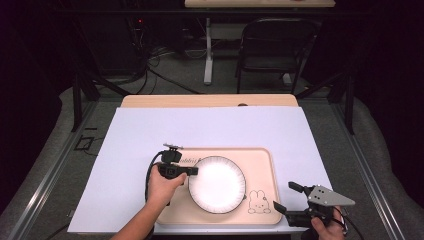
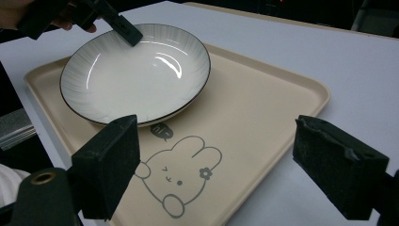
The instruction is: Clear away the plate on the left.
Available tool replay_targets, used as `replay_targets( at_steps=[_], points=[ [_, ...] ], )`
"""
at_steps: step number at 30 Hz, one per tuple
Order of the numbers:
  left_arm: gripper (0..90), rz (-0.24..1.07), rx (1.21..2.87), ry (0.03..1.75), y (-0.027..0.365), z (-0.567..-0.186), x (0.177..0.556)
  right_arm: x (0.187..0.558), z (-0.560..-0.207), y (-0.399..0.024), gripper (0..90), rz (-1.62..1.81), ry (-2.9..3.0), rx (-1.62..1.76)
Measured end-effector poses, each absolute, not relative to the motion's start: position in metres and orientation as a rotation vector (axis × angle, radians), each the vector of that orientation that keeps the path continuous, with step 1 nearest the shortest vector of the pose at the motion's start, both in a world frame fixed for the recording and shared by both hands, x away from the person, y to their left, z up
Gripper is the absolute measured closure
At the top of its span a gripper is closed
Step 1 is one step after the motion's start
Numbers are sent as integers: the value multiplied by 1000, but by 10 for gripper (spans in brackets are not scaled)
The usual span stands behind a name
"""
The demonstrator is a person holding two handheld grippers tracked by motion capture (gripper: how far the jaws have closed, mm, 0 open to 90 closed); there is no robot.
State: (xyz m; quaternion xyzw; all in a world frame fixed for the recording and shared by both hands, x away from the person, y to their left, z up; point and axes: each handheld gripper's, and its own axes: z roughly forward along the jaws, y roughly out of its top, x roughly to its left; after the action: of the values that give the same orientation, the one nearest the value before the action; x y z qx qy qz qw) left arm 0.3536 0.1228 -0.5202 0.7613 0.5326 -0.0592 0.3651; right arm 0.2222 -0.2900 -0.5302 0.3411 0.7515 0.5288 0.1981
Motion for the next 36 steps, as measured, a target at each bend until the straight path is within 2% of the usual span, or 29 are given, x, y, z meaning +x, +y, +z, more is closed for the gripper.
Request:
replay_targets(
  at_steps=[16, 25, 30, 36],
  points=[
    [829, -242, 1850, 1431, 140, -552, 349, 222, -530, -290, 149, 1477, 2102, 955],
    [825, -194, 1847, 1412, 140, -553, 345, 222, -530, -290, 148, 1478, 2103, 952],
    [722, -142, 1847, 1385, 140, -547, 341, 222, -530, -290, 149, 1479, 2102, 952],
    [551, -74, 1875, 1346, 136, -541, 338, 222, -530, -290, 149, 1477, 2103, 953]
  ],
)
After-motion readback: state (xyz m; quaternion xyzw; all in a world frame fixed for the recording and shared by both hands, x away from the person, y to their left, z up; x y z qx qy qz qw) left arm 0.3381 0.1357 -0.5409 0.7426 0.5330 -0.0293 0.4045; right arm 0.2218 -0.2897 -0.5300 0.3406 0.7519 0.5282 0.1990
